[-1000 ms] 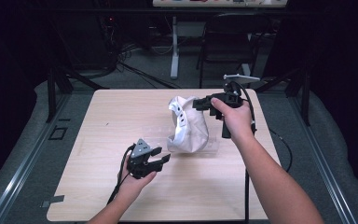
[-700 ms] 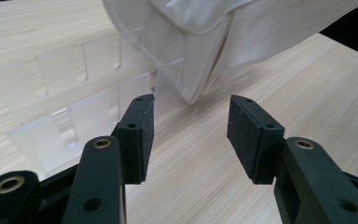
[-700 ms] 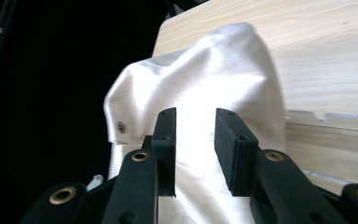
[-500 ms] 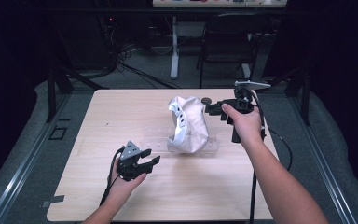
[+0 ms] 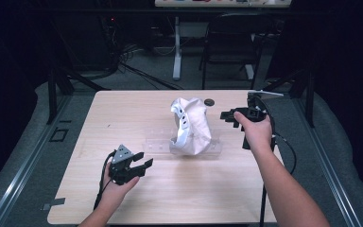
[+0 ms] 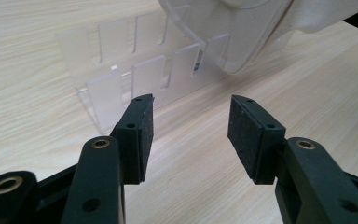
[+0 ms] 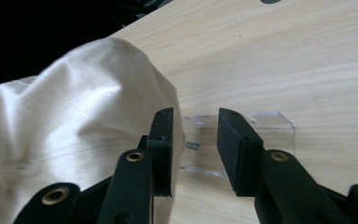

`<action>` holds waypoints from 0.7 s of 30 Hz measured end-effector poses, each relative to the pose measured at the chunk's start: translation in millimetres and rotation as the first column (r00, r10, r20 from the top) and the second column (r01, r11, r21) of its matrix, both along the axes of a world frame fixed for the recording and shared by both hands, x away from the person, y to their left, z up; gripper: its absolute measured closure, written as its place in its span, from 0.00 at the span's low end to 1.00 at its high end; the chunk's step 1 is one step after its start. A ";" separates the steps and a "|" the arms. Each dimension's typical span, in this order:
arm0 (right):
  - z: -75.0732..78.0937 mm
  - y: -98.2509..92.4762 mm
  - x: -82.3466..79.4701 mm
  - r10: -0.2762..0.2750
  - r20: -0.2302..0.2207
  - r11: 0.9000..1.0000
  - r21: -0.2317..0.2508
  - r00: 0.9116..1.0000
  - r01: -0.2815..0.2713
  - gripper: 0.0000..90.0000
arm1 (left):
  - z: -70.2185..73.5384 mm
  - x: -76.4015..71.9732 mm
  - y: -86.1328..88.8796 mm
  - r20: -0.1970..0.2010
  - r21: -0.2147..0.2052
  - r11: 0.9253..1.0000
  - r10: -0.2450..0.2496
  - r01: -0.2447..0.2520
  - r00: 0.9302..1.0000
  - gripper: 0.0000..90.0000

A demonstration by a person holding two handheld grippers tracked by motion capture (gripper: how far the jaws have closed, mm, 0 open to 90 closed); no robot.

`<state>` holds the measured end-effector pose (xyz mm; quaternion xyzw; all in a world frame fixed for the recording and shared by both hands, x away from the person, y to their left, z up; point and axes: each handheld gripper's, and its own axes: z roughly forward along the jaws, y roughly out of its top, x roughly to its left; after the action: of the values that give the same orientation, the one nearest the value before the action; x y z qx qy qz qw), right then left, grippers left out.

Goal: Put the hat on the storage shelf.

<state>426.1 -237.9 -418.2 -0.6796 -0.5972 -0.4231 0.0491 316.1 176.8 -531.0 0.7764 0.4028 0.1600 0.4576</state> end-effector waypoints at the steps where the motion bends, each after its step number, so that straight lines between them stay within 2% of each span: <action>1: -2.0 -1.5 -0.7 -0.001 -0.006 1.000 -0.008 1.000 0.001 0.74 | 0.0 -0.2 1.5 -0.001 -0.001 1.000 0.004 -0.004 1.000 0.57; 10: -16.0 -17.1 -15.0 -0.024 0.002 0.999 -0.035 1.000 0.024 0.72 | -4.8 -3.1 11.3 -0.012 0.015 1.000 0.020 -0.020 1.000 0.56; 21: -43.2 -41.4 -48.8 -0.036 0.019 0.996 -0.084 0.999 0.038 0.69 | -11.5 -3.0 13.3 -0.025 0.032 0.999 0.025 -0.024 0.999 0.55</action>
<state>377.3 -279.4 -461.4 -0.6883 -0.6023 -0.4043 0.0076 313.1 190.0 -542.5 0.7804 0.4155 0.1623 0.4382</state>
